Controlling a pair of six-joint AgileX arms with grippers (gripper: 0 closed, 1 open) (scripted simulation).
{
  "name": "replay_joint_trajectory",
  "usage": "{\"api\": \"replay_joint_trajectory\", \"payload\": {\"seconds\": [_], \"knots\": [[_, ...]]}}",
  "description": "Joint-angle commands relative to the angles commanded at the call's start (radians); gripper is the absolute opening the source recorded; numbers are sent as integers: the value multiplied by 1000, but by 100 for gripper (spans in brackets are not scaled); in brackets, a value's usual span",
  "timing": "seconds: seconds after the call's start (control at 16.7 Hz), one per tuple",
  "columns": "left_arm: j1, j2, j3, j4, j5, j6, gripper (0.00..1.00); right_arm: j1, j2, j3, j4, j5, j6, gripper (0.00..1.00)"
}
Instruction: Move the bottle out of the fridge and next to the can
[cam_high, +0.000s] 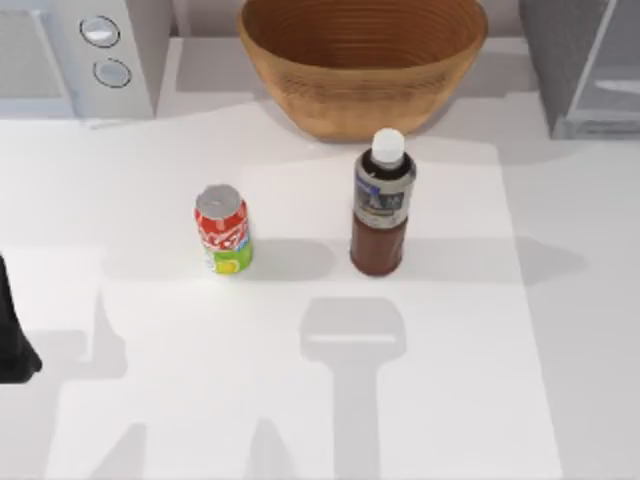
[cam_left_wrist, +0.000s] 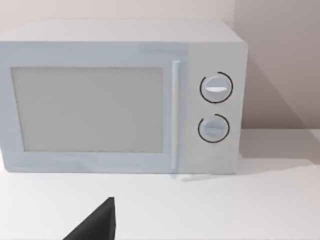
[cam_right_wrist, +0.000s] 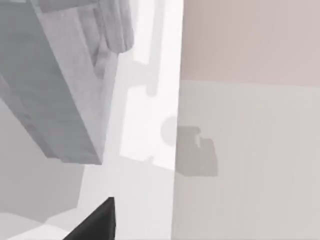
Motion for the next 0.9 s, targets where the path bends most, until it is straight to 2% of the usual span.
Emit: {"api": "replay_joint_trajectory", "payload": {"seconds": [0.36,0.54,0.72,0.9], "knots": [[0,0,0,0,0,0,100,323,7,-14,442,76,559,100],[0,0,0,0,0,0,100,464,8,-20,637,106,782,100],[0,0,0,0,0,0,100,562,6,-23,765,124,914,100],[0,0,0,0,0,0,100,593,4,-24,802,130,951,100]]}}
